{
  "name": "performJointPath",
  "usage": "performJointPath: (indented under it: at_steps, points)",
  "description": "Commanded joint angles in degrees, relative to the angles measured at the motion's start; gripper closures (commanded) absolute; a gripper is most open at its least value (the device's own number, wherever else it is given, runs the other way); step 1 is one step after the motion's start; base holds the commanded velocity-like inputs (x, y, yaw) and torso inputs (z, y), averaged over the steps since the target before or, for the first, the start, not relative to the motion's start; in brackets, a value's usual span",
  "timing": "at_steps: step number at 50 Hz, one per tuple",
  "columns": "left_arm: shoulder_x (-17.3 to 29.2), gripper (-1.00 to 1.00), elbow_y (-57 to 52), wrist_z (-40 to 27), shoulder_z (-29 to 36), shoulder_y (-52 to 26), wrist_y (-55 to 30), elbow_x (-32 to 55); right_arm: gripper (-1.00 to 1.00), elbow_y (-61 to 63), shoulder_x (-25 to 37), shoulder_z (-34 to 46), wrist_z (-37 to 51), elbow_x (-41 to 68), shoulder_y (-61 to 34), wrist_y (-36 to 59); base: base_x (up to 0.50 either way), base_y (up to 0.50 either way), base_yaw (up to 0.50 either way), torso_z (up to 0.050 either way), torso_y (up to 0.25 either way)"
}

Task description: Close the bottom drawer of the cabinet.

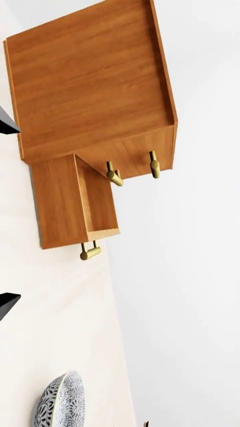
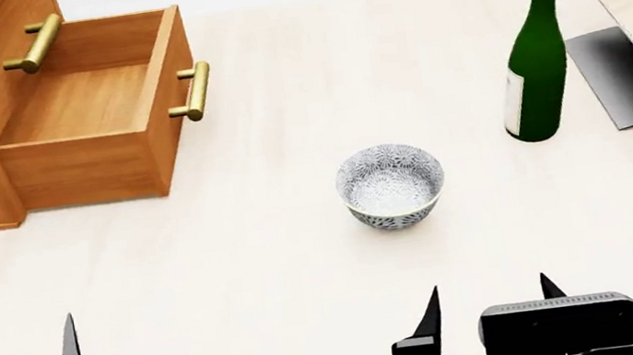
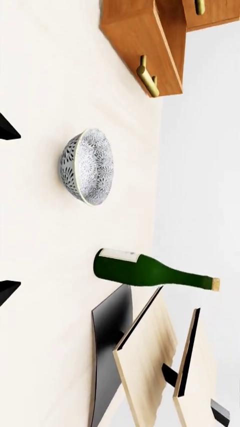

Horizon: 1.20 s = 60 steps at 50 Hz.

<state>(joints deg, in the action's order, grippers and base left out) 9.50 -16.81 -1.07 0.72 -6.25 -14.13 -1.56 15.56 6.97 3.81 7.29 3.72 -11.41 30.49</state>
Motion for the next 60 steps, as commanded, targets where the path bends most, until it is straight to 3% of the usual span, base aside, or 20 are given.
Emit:
performJointPath:
  at_steps: [1,60]
  points:
    - [0.54,-1.0,-0.4,-0.55,-0.05,0.01,-0.32,0.5,-1.0,0.01,0.55,1.1,0.31,0.45,-0.28,0.3,0.0,0.5,0.0,0.0,0.0]
    - [2.34,-1.0,2.07,-2.61,3.34,-1.1,0.31,0.33,-1.0,-2.86,2.01,1.13,3.21,3.41,-0.58,-1.36,0.0,0.47,0.0,0.0,0.0]
